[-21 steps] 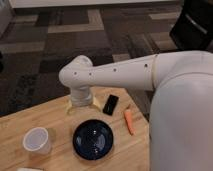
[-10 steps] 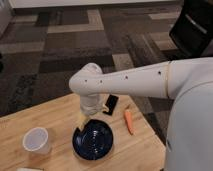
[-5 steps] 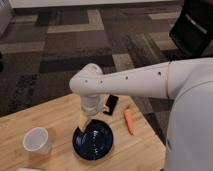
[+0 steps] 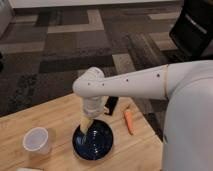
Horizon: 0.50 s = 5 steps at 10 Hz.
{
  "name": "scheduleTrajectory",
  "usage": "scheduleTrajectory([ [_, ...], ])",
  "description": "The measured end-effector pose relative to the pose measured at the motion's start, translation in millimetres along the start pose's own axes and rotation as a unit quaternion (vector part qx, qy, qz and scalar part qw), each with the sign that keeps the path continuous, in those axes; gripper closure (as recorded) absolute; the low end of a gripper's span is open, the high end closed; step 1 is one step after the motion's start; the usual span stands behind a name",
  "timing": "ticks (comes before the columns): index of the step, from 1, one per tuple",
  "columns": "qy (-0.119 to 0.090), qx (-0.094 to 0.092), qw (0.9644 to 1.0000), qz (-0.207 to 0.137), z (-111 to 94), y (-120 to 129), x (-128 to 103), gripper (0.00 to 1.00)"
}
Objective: Pick up the ceramic bowl
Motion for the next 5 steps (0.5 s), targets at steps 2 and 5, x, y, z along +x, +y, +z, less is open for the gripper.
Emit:
scheduleTrajectory([
  [2,-0.007,0.010,0.9998,-0.016,8.6,-4.3,1.8,0.20],
  [5,-0.027,0.012,0.9989,-0.036,27.1,-5.0,3.7,0.20],
])
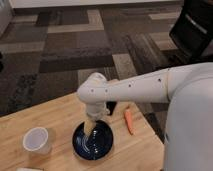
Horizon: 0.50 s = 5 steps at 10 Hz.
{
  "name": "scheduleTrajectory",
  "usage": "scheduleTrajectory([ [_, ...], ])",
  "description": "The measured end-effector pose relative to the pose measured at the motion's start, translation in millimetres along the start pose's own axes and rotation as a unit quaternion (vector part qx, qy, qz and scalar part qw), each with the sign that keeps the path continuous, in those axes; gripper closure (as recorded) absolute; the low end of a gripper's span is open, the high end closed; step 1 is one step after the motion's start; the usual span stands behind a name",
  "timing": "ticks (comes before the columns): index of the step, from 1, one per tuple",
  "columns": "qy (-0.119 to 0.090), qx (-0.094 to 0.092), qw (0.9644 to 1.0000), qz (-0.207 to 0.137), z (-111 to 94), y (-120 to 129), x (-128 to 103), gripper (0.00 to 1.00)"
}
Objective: Pick up the ceramic bowl
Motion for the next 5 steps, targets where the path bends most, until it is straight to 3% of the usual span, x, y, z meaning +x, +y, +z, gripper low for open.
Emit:
scheduleTrajectory([
  [3,-0.021,0.008,0.9996,-0.019,11.4,-4.4,5.0,0.20],
  [5,-0.031,0.003,0.9990,-0.032,23.2,-1.7,6.6,0.20],
])
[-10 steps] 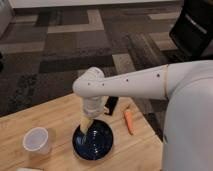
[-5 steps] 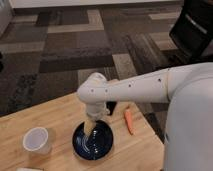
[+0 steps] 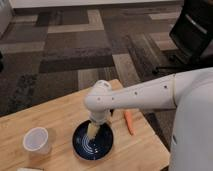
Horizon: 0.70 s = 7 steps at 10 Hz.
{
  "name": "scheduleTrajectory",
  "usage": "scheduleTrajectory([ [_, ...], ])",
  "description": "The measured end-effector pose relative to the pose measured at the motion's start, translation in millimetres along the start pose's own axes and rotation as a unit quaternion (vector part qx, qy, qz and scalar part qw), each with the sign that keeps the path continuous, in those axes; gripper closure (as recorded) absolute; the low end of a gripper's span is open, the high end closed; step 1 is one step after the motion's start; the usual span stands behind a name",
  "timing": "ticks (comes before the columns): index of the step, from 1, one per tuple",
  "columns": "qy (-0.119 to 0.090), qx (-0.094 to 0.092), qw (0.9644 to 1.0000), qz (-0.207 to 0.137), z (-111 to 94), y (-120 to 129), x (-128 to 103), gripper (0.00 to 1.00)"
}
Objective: Pick up the ceramic bowl
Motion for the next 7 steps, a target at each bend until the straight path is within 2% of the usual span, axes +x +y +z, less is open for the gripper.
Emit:
scheduleTrajectory([
  [1,-0.001,0.000,1.0000,0.000,1.1,-0.3,0.6,0.20],
  [2,-0.004,-0.001,1.0000,0.000,3.4,-1.2,1.8,0.25],
  [4,-0.005,0.003,1.0000,0.006,0.8,-4.1,3.9,0.54],
  [5,-0.004,0.004,1.0000,0.008,0.1,-4.1,4.3,0.60],
  [7,0.004,0.005,0.9998,0.018,-3.3,-4.8,8.6,0.88],
])
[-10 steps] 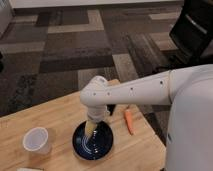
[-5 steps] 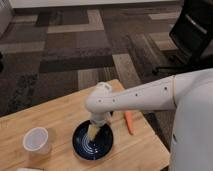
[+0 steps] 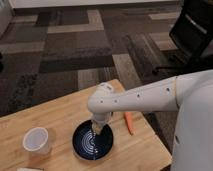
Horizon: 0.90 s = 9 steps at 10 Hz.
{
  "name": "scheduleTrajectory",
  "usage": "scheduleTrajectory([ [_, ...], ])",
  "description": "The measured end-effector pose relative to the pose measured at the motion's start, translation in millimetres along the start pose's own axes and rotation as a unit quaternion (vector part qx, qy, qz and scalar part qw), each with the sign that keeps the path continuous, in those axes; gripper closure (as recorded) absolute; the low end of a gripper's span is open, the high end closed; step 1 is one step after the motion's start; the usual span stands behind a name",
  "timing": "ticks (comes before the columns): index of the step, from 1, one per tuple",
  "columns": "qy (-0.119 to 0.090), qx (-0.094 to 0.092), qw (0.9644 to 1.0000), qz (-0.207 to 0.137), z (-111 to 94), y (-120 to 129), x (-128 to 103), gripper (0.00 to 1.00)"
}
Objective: Pick up the ceramic bowl
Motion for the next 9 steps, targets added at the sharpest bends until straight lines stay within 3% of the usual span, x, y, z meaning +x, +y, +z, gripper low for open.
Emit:
scheduleTrajectory([
  [1,0.000,0.005,1.0000,0.008,-6.5,-3.0,-0.8,1.00],
  [3,0.006,0.012,0.9996,0.024,-13.4,-11.0,3.1,1.00],
  [5,0.021,0.033,0.9982,0.046,-37.2,-31.8,7.5,1.00],
  [7,0.024,0.064,0.9964,0.051,-84.9,-57.4,-2.4,1.00],
  [9,0.034,0.086,0.9952,0.032,-127.9,-73.1,-20.0,1.00],
])
